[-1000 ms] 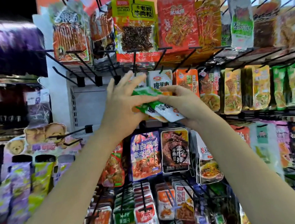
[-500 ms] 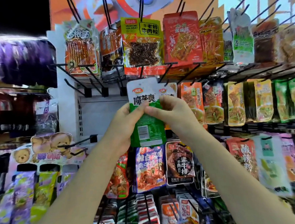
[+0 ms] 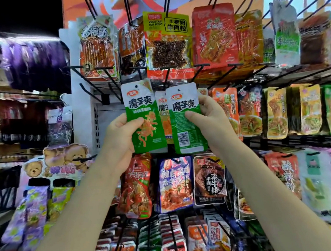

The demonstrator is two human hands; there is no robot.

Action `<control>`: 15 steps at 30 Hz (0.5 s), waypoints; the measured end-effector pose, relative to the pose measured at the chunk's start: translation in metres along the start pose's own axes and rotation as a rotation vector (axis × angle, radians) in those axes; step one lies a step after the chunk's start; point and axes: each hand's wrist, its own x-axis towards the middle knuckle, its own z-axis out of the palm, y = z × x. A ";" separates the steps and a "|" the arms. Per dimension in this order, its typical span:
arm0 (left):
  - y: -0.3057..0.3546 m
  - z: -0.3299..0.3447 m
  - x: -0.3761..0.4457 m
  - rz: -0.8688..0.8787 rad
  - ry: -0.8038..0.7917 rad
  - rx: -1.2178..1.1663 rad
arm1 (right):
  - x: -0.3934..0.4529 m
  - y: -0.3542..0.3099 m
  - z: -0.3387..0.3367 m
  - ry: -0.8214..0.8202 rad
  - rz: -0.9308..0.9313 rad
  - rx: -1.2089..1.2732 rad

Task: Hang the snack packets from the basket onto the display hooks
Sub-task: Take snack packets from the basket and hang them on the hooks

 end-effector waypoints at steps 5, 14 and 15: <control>0.010 -0.022 0.003 0.075 0.099 0.045 | 0.010 -0.007 0.017 -0.031 -0.095 0.011; 0.009 -0.018 0.000 0.131 0.086 0.175 | 0.014 -0.015 0.076 0.074 -0.288 -0.125; 0.010 -0.014 0.000 0.140 0.073 0.181 | 0.012 -0.017 0.082 0.070 -0.303 -0.112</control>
